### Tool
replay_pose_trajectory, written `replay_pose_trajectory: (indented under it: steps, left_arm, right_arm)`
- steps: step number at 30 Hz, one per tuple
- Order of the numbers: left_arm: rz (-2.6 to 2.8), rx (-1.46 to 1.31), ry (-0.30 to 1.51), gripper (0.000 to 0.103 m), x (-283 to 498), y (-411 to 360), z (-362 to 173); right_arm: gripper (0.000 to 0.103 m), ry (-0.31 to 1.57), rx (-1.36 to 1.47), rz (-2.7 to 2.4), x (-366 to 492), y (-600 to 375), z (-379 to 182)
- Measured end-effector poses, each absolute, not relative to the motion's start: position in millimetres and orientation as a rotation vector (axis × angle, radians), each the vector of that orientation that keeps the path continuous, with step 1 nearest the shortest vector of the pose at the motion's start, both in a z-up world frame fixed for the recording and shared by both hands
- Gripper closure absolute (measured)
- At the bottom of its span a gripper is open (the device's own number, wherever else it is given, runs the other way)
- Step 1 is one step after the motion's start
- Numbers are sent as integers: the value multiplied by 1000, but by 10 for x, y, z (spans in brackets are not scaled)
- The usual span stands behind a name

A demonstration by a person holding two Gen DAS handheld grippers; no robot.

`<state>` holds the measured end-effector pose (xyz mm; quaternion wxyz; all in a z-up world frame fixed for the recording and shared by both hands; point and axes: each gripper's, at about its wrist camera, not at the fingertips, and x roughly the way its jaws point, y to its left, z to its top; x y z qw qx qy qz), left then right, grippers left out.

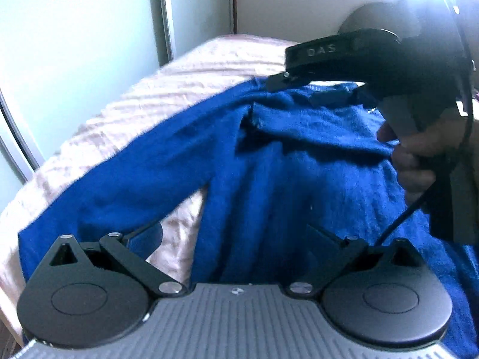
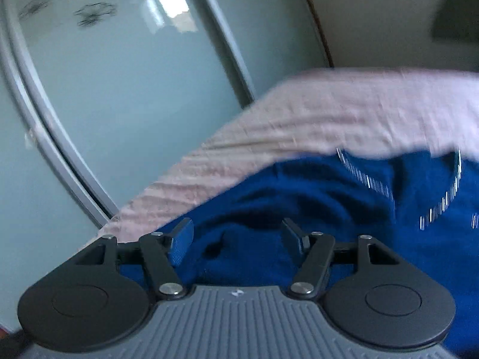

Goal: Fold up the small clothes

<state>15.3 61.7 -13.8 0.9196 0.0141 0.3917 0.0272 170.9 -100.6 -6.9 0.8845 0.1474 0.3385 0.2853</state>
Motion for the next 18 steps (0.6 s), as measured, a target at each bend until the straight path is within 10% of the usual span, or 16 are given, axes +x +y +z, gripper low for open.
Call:
replay_pose_trajectory:
  steps: [18]
  left_arm:
    - [307,-18,733,1,-338,1664,134]
  right_arm:
    - [34,602,42,739,832,-655,167]
